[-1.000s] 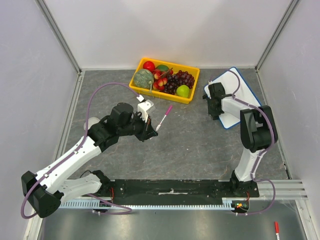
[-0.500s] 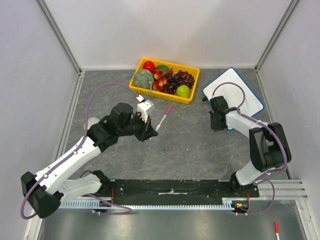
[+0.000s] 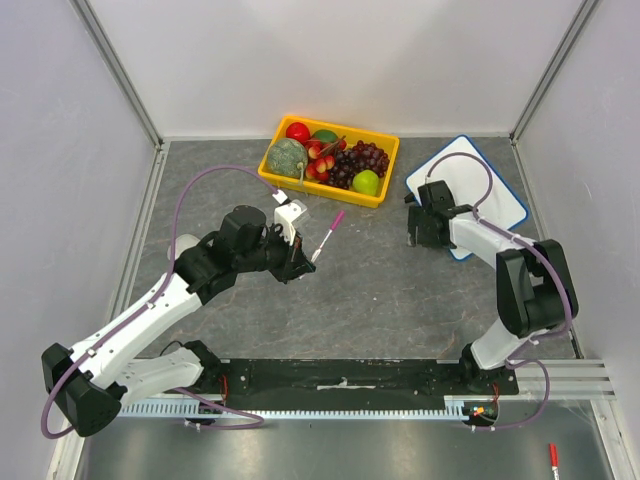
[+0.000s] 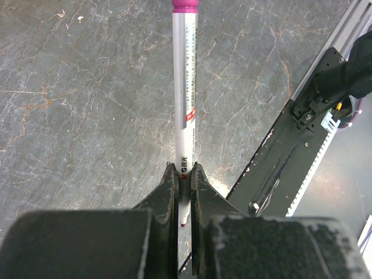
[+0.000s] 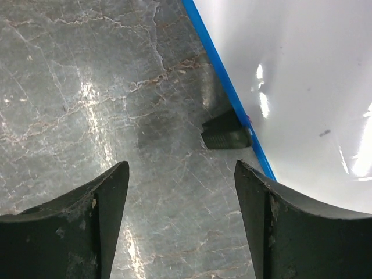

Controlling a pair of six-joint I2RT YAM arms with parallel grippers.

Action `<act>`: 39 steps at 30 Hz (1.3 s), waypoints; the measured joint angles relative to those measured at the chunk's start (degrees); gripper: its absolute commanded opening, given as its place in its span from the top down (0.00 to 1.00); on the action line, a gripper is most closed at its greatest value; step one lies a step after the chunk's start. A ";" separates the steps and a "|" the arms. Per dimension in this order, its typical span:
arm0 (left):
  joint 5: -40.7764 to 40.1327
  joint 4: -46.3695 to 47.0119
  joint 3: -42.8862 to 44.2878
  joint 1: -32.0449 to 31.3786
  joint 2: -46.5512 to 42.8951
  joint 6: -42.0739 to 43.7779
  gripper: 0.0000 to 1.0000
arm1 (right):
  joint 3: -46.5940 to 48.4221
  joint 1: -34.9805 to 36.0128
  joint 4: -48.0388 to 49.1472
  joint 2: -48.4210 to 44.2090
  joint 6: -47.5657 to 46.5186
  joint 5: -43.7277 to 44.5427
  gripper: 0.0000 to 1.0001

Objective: Write a sentence on the whiteboard
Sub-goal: Move the whiteboard to the corner of the board, then pick up the whiteboard stand from the corner of the board.

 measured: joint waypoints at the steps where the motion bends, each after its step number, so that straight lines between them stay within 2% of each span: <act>1: 0.00 0.00 0.00 0.00 0.00 0.00 0.98 | 0.52 0.00 0.20 1.05 0.42 0.00 0.20; 7: 0.00 0.00 0.00 0.00 0.00 0.00 0.98 | 1.44 -0.20 0.52 4.35 3.02 0.07 0.20; 14: 0.00 0.00 0.00 0.00 0.00 0.00 0.98 | 1.46 -3.54 0.94 4.79 6.43 1.75 0.21; 22: 0.00 0.00 0.00 0.00 0.00 0.00 0.98 | 2.14 -6.99 2.93 6.99 7.96 1.73 0.32; 25: 0.02 0.02 0.00 0.00 0.00 0.00 0.98 | 2.19 -8.26 3.56 7.15 8.04 1.75 0.43; 26: 0.04 0.00 0.00 0.00 0.00 0.00 0.98 | 2.19 -8.72 3.65 7.21 8.24 1.73 0.44; 28: 0.07 0.00 0.00 0.00 0.02 0.00 0.98 | 2.19 -9.60 3.87 7.26 8.37 1.79 0.57; 29: 0.09 0.00 0.00 0.00 0.02 0.00 0.98 | 2.19 -10.12 4.02 7.37 8.41 1.84 0.60; 32: 0.24 0.02 0.00 0.00 0.02 0.00 0.98 | 2.34 -12.09 4.55 7.67 8.72 1.44 0.75; 39: 0.26 0.02 0.00 0.00 0.02 0.00 0.98 | 2.54 -16.17 6.88 8.28 9.27 1.18 0.94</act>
